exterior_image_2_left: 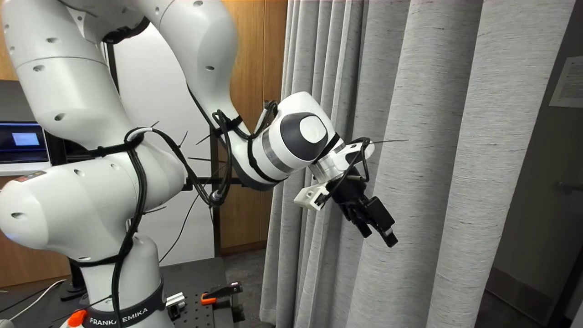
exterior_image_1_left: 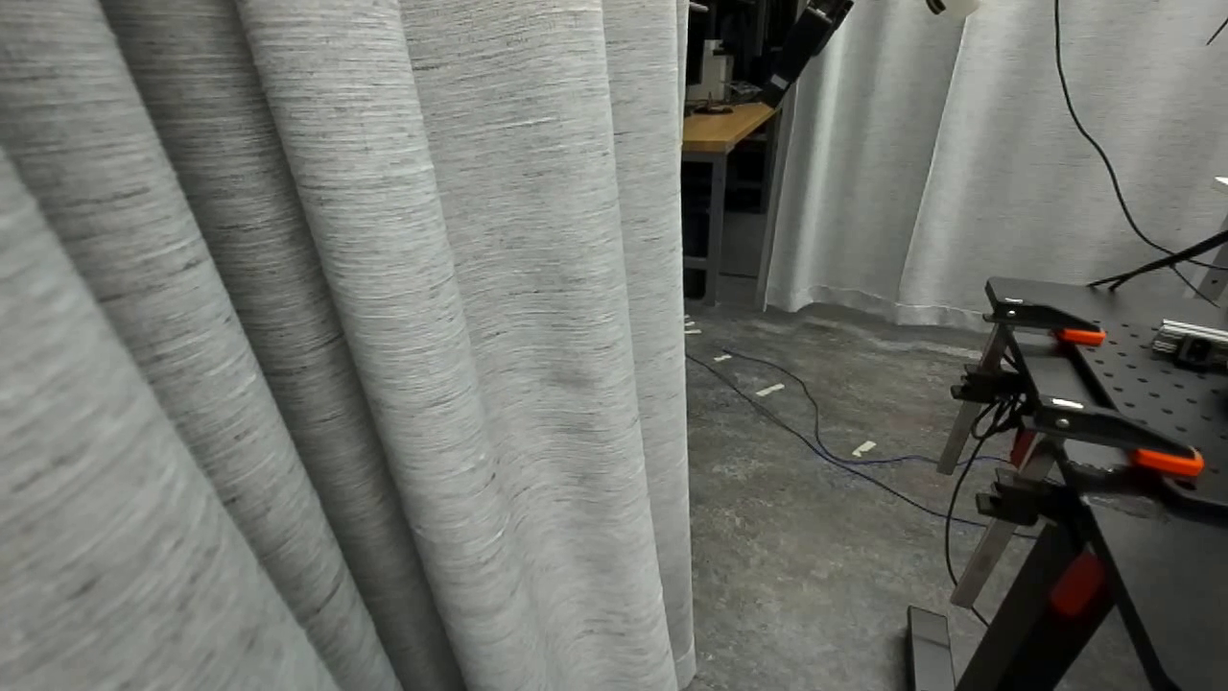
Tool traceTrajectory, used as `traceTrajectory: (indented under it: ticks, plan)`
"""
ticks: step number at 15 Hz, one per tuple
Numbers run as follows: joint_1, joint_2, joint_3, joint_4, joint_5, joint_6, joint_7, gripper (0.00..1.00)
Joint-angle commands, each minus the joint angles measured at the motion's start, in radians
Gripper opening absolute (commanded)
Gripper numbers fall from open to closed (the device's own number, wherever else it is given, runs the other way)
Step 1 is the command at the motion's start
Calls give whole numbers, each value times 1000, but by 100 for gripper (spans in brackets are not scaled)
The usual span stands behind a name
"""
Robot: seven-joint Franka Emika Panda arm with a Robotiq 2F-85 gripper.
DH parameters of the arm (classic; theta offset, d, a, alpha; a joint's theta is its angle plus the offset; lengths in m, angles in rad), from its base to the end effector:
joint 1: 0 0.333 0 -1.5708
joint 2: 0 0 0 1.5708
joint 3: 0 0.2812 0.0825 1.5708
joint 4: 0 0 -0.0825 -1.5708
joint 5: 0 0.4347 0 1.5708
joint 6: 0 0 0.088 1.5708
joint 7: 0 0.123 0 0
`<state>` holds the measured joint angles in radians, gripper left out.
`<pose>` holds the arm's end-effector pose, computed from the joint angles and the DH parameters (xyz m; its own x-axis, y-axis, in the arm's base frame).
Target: Slide the curtain to the left
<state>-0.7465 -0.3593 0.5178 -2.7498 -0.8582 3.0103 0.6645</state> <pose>0.4544 -0.0743 0.2693 0.8544 0.0667 0.5153 -0.1426 -0.9236 0.3559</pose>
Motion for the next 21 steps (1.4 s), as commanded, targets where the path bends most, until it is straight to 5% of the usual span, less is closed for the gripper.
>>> traceTrajectory:
  ticks: [1,7,12,15,21]
  plan:
    - [-148,-61,124,7,-131,94,178,100]
    - [-443,-166,394,59,-206,210,437,100]
    - [-777,-331,718,112,-118,368,594,100]
    - [-983,-478,900,153,39,551,598,100]
    - [-1240,-719,1146,210,492,806,507,97]
